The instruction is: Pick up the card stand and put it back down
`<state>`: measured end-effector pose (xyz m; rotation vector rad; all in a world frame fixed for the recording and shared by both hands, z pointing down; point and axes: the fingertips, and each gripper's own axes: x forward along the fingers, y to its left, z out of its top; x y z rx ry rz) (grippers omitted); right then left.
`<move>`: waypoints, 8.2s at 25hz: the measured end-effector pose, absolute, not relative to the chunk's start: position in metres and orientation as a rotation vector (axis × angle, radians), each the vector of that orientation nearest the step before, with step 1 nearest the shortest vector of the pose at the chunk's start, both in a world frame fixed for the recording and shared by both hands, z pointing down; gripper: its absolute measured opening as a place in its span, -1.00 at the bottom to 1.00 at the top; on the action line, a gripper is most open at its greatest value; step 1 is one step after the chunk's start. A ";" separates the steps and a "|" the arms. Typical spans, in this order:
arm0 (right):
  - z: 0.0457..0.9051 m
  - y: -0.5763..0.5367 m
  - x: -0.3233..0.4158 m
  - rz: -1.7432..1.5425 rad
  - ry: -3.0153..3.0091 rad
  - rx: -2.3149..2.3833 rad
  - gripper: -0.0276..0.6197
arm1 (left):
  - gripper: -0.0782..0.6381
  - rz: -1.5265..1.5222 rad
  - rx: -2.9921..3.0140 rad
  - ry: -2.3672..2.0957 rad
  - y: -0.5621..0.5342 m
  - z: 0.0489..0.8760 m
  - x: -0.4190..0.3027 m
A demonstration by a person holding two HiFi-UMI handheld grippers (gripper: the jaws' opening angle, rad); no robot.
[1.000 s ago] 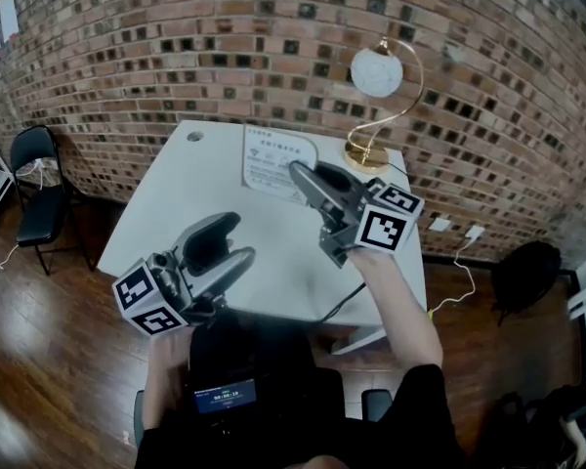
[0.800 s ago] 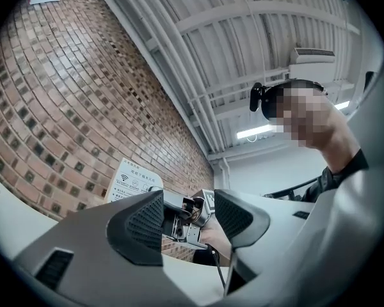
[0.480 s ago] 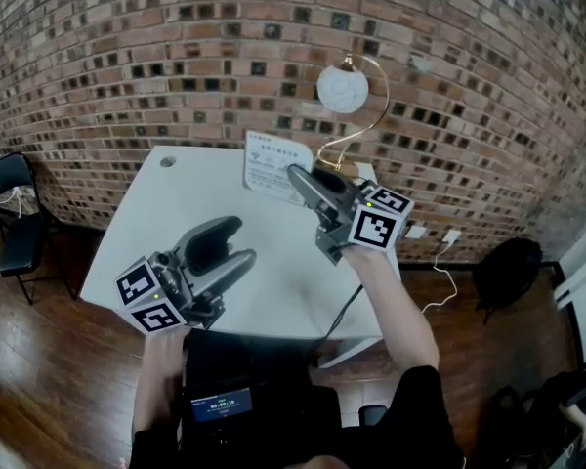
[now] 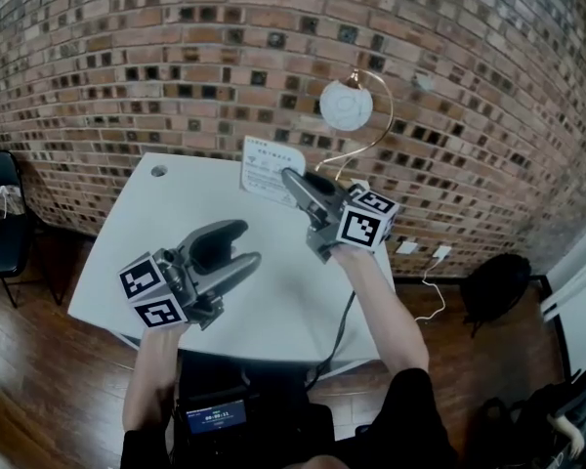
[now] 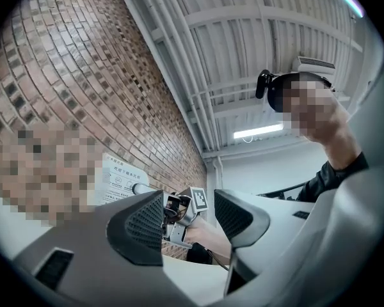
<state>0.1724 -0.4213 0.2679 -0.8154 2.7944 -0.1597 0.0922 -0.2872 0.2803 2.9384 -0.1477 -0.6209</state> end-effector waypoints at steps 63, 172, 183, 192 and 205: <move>0.447 -0.701 0.162 -0.228 2.973 -0.978 -0.82 | -0.10 -0.561 2.725 -0.283 -0.481 0.376 0.101; 0.244 -0.420 0.168 -0.200 2.776 -0.953 -0.86 | -0.10 -0.607 2.861 -0.147 -0.357 0.281 0.103; 0.198 -0.334 0.165 -0.063 2.778 -0.930 -0.86 | -0.10 -0.659 2.924 -0.075 -0.290 0.239 0.103; 0.190 -0.271 0.152 0.001 2.785 -0.871 -0.86 | -0.10 -0.642 2.991 -0.028 -0.234 0.219 0.108; 0.183 -0.201 0.148 0.065 2.766 -0.803 -0.86 | -0.10 -0.621 3.025 0.022 -0.178 0.207 0.115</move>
